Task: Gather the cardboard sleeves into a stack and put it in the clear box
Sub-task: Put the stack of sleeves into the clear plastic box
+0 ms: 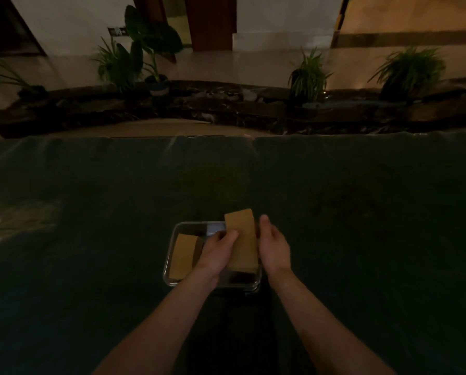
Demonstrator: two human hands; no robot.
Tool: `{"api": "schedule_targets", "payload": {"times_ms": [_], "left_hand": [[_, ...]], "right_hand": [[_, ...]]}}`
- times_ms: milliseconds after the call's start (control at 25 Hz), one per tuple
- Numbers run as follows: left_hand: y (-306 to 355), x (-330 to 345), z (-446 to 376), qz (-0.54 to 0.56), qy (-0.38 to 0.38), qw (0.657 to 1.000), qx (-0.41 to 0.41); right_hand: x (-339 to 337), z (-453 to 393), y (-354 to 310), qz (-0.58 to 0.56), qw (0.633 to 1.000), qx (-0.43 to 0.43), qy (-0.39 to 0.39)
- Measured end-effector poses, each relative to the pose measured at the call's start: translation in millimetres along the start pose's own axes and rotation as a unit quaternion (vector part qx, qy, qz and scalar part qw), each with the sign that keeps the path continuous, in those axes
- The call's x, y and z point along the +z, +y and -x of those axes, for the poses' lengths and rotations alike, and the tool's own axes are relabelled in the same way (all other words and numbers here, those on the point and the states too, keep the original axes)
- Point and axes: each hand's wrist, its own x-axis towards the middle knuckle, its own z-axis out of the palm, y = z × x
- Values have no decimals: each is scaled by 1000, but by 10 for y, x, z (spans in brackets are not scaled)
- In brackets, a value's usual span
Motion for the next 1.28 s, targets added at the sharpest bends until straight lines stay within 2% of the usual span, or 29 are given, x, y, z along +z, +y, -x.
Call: {"api": "schedule_targets", "payload": {"times_ms": [80, 120, 240, 320, 440, 560, 680, 960, 1280], "left_hand": [[48, -63, -234, -14, 22, 999, -34], [60, -75, -327, -17, 22, 999, -44], [7, -51, -564, -25, 7, 998, -62], [-65, -28, -701, -34, -6, 997, -70], [-151, -25, -853, -24, 4, 995, -93], [-247, -45, -986, -39, 27, 994, -103], [-365, 16, -1045, -31, -2, 994, -107], [-700, 55, -1141, -57, 3, 986, -159], [-763, 302, -1175, -141, 17, 986, -93]], "right_hand": [[-44, -233, 51, 74, 993, -11, 95], [-63, -325, 84, 106, 990, 13, 95], [-27, -489, 217, 101, 989, 106, -10], [33, -525, 287, 88, 987, 126, -55], [70, -565, 380, 107, 990, 80, -43], [66, -648, 435, 157, 987, 4, 25], [44, -721, 512, 174, 984, 35, -21], [16, -781, 711, 86, 994, 69, -15], [-23, -809, 708, 41, 995, 85, -32]]}}
